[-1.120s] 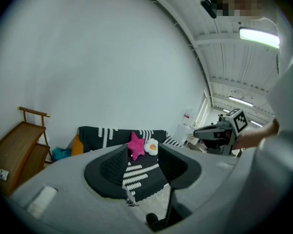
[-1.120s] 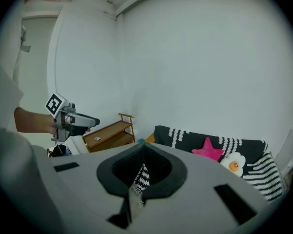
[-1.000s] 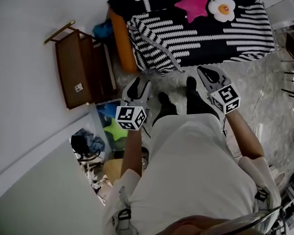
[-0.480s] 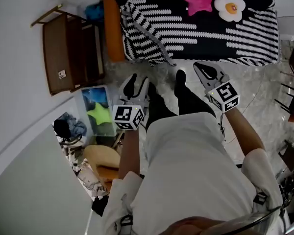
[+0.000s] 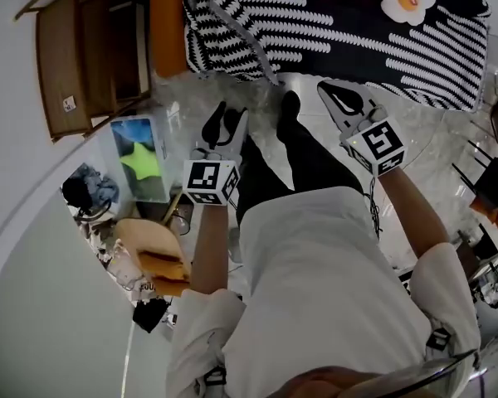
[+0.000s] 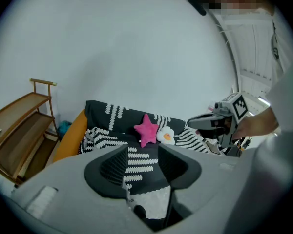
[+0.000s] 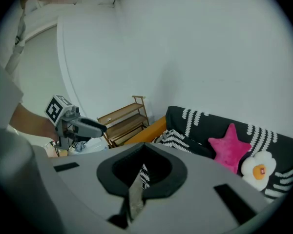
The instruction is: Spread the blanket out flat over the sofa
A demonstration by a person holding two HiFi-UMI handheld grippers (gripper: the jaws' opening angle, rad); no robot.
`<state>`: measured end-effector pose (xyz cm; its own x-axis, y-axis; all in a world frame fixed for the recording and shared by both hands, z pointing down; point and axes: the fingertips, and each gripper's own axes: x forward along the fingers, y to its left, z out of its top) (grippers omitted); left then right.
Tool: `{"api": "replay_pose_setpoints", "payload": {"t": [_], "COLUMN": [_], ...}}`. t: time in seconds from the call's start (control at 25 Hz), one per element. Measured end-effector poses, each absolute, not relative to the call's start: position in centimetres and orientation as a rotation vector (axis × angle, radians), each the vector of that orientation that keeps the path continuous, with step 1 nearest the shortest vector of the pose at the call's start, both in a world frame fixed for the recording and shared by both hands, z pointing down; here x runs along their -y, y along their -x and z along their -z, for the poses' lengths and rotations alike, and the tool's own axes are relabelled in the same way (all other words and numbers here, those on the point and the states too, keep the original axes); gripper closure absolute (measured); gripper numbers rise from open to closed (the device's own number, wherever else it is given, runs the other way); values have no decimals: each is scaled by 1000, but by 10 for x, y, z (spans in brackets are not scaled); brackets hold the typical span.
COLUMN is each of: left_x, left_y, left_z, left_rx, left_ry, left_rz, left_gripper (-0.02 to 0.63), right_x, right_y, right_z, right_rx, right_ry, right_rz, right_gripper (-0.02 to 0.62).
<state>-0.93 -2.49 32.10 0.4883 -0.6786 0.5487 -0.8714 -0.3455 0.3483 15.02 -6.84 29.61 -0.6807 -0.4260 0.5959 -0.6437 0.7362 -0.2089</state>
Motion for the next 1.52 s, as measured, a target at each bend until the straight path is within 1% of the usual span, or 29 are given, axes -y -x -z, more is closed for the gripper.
{"api": "replay_pose_setpoints", "payload": {"t": [0.28, 0.6, 0.96, 1.52], "left_x": [31, 43, 44, 51], "left_y": [-11, -41, -63, -73], "left_z": [-399, -486, -594, -746], "left_rx": [1243, 1189, 1161, 1166], "left_ry": [-2068, -2020, -1984, -1914], "left_rz": [-493, -484, -537, -583], "left_gripper": [419, 419, 419, 419], "right_x": [83, 87, 82, 79], "right_y": [-151, -163, -169, -166], "right_z": [-365, -449, -540, -680], "right_rx": [2401, 2354, 2316, 2295], "right_ry": [-754, -751, -729, -668], "right_rz": [-647, -743, -767, -762], "right_gripper": [592, 592, 592, 592]}}
